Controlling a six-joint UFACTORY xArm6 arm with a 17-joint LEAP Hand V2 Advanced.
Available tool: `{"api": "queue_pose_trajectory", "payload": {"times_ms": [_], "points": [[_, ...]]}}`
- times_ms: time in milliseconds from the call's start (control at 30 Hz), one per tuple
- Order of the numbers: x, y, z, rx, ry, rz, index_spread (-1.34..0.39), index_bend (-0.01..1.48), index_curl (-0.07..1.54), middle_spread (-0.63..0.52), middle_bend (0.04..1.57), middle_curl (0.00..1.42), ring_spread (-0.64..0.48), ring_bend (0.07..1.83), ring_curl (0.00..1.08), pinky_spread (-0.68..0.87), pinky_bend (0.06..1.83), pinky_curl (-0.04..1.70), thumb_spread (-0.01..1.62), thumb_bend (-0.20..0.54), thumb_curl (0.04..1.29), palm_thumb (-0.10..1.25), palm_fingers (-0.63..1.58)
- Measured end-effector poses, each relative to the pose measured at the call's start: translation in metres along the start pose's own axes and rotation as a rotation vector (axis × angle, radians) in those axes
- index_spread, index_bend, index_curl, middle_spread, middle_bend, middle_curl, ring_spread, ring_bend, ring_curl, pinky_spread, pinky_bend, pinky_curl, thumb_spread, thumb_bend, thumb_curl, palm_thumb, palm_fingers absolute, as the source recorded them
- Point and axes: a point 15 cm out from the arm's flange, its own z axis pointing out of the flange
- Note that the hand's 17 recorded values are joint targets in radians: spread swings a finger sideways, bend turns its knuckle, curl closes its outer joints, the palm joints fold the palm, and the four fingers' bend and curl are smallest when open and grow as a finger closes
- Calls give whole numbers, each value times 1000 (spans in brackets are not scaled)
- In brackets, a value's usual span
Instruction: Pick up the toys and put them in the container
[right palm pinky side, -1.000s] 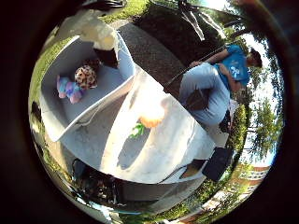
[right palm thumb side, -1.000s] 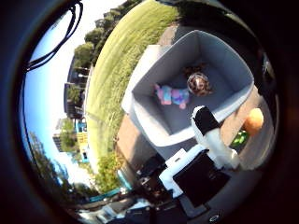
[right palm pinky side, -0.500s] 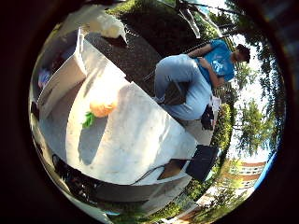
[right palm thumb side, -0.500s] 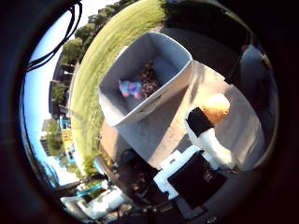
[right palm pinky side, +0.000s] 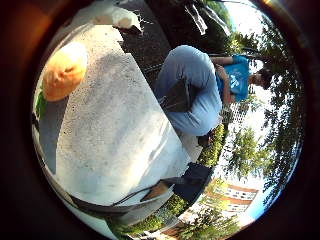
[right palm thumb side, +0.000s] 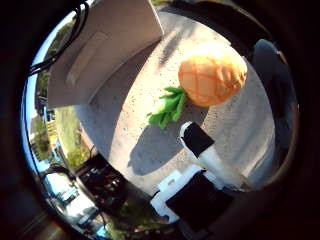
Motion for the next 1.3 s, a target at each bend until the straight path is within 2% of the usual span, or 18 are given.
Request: {"api": "queue_pose_trajectory", "payload": {"times_ms": [200, 367, 467, 567, 600, 633, 667, 767, 933, 1100, 1300], "points": [[-5, 3, 24, -16, 30, 7, -198, 170, 301, 47, 175, 325, 287, 417, 293, 496, 612, 300, 1070, -34, 324, 506, 138], [-14, 0, 29, -21, 27, 4, -134, 154, 281, 36, 196, 330, 309, 476, 302, 522, 654, 288, 1062, -22, 323, 538, 284], [-13, 1, 30, -24, 38, 9, -111, 168, 268, -11, 241, 345, 308, 607, 323, 542, 715, 281, 1057, -12, 340, 607, 576], [-10, 0, 29, -29, 60, 11, -220, 205, 279, -68, 435, 419, 212, 767, 370, 515, 801, 297, 1054, -11, 361, 674, 1085], [-10, -1, 28, -29, 66, 9, -256, 180, 289, -75, 522, 462, 195, 844, 413, 499, 838, 329, 1053, -9, 369, 700, 1135], [-11, -3, 26, -28, 71, 4, -284, 160, 294, -90, 622, 514, 163, 965, 471, 487, 846, 351, 1053, -11, 377, 718, 1143], [-11, -4, 26, -27, 72, 4, -299, 165, 297, -95, 651, 531, 152, 993, 485, 481, 857, 363, 1052, -9, 381, 733, 1123], [-15, -11, 17, -26, 80, -12, -410, 178, 281, -141, 849, 649, 72, 1180, 586, 449, 1021, 451, 1031, -7, 411, 812, 1113], [-7, -14, -3, -16, 86, 7, -600, 312, 313, -182, 1062, 796, -19, 1276, 679, 356, 1281, 600, 1045, 25, 484, 976, 1096], [28, -6, -57, 45, 50, 137, -749, 446, 377, -188, 1154, 880, -74, 1324, 737, 286, 1386, 699, 1069, 2, 540, 1008, 1020], [16, 14, -130, 54, -82, 165, -894, 550, 479, -194, 1217, 948, -113, 1379, 793, 221, 1479, 779, 1083, -15, 592, 1010, 946]]}}
